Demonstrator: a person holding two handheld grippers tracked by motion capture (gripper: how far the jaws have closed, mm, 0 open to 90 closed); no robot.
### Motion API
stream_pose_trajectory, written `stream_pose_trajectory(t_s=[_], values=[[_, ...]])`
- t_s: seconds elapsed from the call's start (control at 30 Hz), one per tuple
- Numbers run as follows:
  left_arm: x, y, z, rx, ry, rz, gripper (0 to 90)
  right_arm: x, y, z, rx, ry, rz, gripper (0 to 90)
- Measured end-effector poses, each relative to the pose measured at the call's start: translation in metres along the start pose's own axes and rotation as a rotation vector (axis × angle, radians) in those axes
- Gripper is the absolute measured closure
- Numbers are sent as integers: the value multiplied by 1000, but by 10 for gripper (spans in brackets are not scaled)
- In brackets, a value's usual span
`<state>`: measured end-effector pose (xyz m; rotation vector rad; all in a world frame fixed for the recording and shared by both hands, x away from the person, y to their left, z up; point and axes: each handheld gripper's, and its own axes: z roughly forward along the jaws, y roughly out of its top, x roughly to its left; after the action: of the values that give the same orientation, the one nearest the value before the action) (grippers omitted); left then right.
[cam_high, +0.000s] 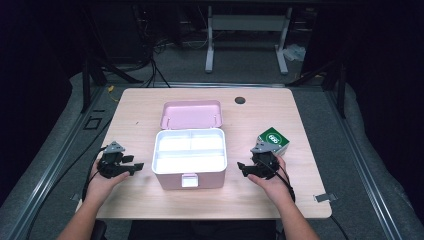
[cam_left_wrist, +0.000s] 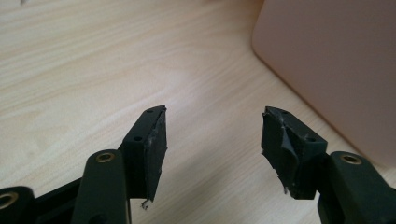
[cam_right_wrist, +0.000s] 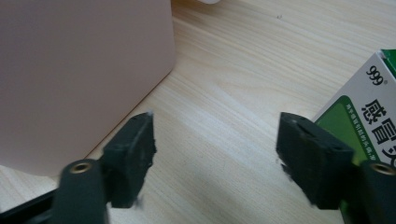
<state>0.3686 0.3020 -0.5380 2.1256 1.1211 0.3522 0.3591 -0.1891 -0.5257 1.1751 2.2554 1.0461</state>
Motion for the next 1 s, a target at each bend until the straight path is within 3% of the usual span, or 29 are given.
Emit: stream_pose_trajectory(t_s=[0.33,0.53,0.73,0.83,1.0], values=[[-6,-1,-3,20,-6,23,406,3,-2,0,-22,-4,-7,398],[-6,0,-1,41,-15,47,407,1,-2,0,-21,-15,-14,397],[-7,0,0,42,-19,56,408,-6,-4,3,15,-11,38,376],[-8,1,-2,34,-17,58,409,-5,-5,1,17,-10,35,376],[-11,7,-9,16,-50,60,411,-2,-3,-2,3,3,36,363]])
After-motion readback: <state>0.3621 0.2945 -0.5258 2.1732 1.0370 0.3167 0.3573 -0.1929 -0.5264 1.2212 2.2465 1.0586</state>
